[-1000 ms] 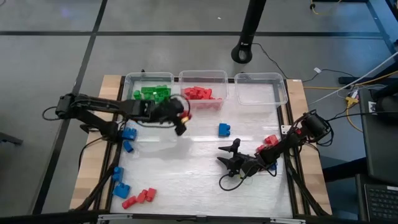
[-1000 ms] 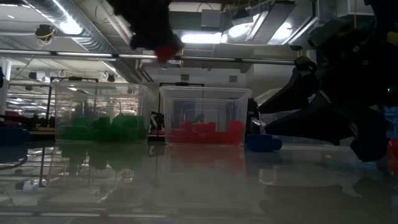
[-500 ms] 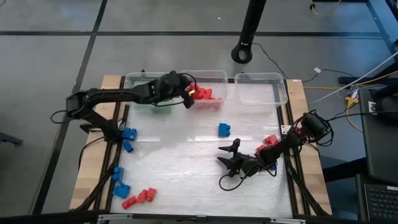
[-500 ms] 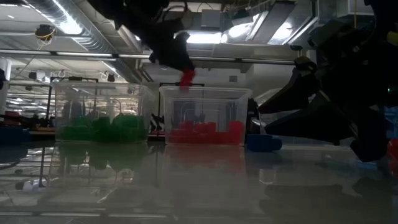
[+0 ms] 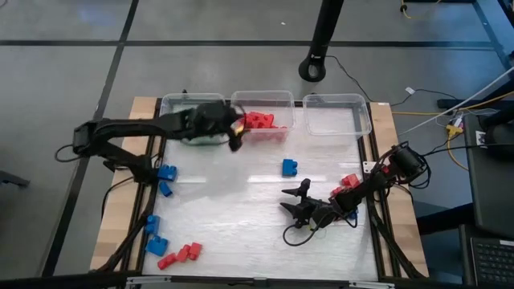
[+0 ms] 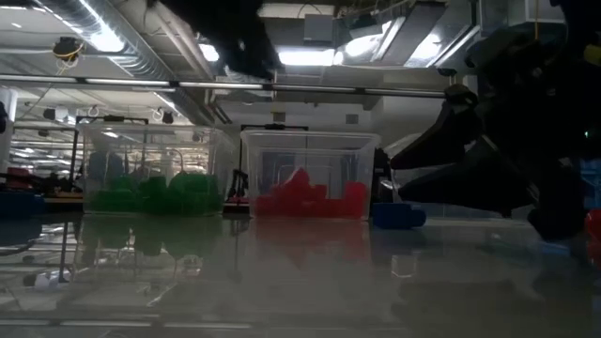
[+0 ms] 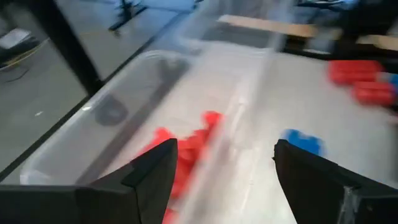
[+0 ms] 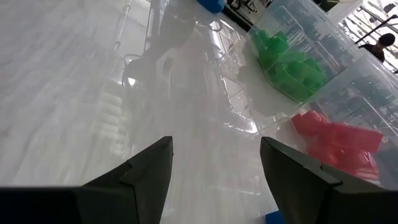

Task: Sort blocks
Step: Put the red game piece into the middle transparent bin

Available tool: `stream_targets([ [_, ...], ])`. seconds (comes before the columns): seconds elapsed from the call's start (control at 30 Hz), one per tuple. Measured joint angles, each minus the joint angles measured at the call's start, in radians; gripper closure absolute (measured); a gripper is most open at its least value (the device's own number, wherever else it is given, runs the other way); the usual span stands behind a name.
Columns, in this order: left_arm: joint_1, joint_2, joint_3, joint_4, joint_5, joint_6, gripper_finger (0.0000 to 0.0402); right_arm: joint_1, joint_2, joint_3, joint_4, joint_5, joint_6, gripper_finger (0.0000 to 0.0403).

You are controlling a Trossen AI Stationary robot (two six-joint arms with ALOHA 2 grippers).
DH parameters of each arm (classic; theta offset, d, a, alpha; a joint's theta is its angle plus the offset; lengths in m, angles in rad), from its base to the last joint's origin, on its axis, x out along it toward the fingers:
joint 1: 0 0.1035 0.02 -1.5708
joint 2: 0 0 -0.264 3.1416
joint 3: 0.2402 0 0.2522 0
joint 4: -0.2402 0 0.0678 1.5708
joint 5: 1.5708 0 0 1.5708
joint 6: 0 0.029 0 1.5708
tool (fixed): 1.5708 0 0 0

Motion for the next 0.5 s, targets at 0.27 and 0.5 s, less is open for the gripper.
stream_targets([
  [0.27, -0.317, -0.162, -0.194, 0.101, -0.148, -0.056, 0.0156, 0.001, -0.048, 0.000, 0.014, -0.039, -0.002, 0.0162],
  [0.5, -0.494, -0.186, -0.511, 0.591, -0.172, -0.101, 0.0156, 0.001, -0.321, 0.002, -0.206, -0.147, -0.085, 0.0162],
])
